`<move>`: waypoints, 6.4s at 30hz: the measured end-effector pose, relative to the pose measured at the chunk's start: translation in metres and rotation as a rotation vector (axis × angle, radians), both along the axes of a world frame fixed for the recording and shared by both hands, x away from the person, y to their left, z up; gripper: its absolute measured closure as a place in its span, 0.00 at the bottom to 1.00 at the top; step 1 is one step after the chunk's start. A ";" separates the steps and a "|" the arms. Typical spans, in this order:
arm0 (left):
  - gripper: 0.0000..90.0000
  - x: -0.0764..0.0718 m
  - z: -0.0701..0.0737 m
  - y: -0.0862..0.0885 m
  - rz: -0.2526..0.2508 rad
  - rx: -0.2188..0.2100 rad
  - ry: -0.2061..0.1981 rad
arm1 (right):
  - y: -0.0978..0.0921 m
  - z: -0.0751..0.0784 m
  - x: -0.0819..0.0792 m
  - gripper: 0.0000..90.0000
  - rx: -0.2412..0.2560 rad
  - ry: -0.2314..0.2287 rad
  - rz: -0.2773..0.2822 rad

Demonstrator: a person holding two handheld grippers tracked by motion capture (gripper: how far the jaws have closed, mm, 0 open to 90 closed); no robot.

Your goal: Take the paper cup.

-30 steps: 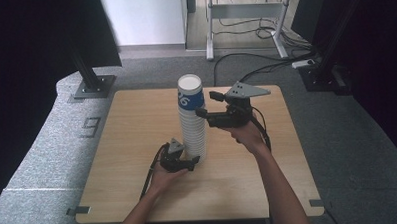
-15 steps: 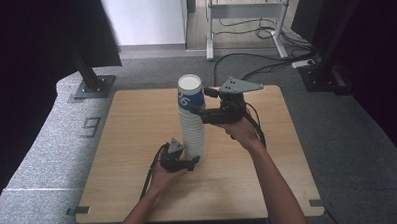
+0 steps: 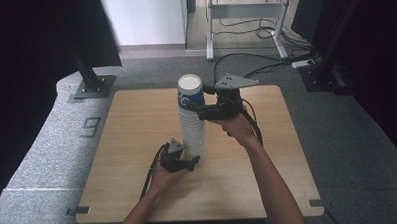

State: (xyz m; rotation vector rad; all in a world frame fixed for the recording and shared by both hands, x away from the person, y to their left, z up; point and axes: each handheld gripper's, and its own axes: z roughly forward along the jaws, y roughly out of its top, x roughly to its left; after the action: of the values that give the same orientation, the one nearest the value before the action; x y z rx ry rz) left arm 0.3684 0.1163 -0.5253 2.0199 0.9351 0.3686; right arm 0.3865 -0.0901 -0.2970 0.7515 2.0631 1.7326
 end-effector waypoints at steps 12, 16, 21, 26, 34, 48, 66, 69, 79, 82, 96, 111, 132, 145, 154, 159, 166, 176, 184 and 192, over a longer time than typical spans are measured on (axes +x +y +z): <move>0.23 0.000 0.000 0.000 -0.001 0.003 -0.001 | 0.009 0.006 0.003 0.23 -0.014 -0.005 0.000; 0.23 0.000 0.000 0.000 -0.002 0.001 -0.001 | 0.010 0.006 0.005 0.23 -0.015 -0.004 -0.007; 0.23 0.000 0.000 0.000 -0.001 0.000 0.000 | 0.012 0.006 0.006 0.24 -0.016 -0.003 -0.005; 0.23 0.000 0.000 0.000 -0.001 -0.001 0.000 | 0.013 0.006 0.007 0.24 -0.016 -0.006 -0.007; 0.23 0.001 0.001 0.001 -0.006 -0.005 0.005 | 0.013 0.006 0.006 0.25 -0.021 -0.017 -0.012; 0.23 0.001 0.002 0.001 -0.008 -0.007 0.005 | 0.011 0.015 0.000 0.25 0.017 -0.049 -0.010; 0.23 0.001 0.002 0.001 -0.006 -0.012 0.005 | 0.011 0.020 -0.003 0.26 0.024 -0.067 -0.018; 0.23 0.001 0.002 0.001 -0.006 -0.012 0.005 | 0.010 0.022 -0.003 0.26 0.027 -0.071 -0.020; 0.23 0.001 0.002 0.001 -0.007 -0.010 0.005 | 0.008 0.031 -0.008 0.26 0.039 -0.092 -0.024; 0.23 0.001 0.002 0.001 -0.006 -0.012 0.006 | 0.007 0.032 -0.009 0.26 0.043 -0.096 -0.025; 0.23 0.001 0.002 0.001 -0.009 -0.013 0.006 | 0.006 0.034 -0.012 0.26 0.046 -0.105 -0.027; 0.23 0.001 0.002 0.001 -0.011 -0.013 0.006 | 0.003 0.034 -0.016 0.26 0.056 -0.116 -0.030; 0.23 0.001 0.002 0.001 -0.011 -0.012 0.006 | -0.001 0.037 -0.019 0.26 0.075 -0.134 -0.044; 0.24 0.001 0.003 0.002 -0.005 -0.012 0.006 | -0.006 0.038 -0.021 0.26 0.089 -0.135 -0.046; 0.24 0.002 0.002 0.002 -0.005 -0.009 0.007 | -0.009 0.037 -0.021 0.26 0.095 -0.133 -0.043; 0.24 0.002 0.002 0.002 -0.008 -0.007 0.008 | -0.011 0.038 -0.023 0.26 0.100 -0.140 -0.046; 0.24 0.001 0.002 0.001 -0.008 -0.006 0.008 | -0.015 0.038 -0.026 0.26 0.102 -0.150 -0.048; 0.24 0.002 0.002 0.001 -0.009 -0.004 0.009 | -0.022 0.037 -0.030 0.26 0.109 -0.151 -0.047; 0.24 0.001 0.002 0.002 -0.010 -0.007 0.012 | -0.029 0.033 -0.035 0.26 0.117 -0.156 -0.050; 0.24 0.001 0.002 0.001 -0.009 -0.011 0.010 | -0.034 0.027 -0.039 0.26 0.121 -0.155 -0.050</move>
State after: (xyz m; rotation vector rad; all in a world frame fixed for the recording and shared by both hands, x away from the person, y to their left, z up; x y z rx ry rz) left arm 0.3691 0.1178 -0.5228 2.0170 0.9321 0.3477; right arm 0.3476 -0.1245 -0.2702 0.6741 1.8367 1.8402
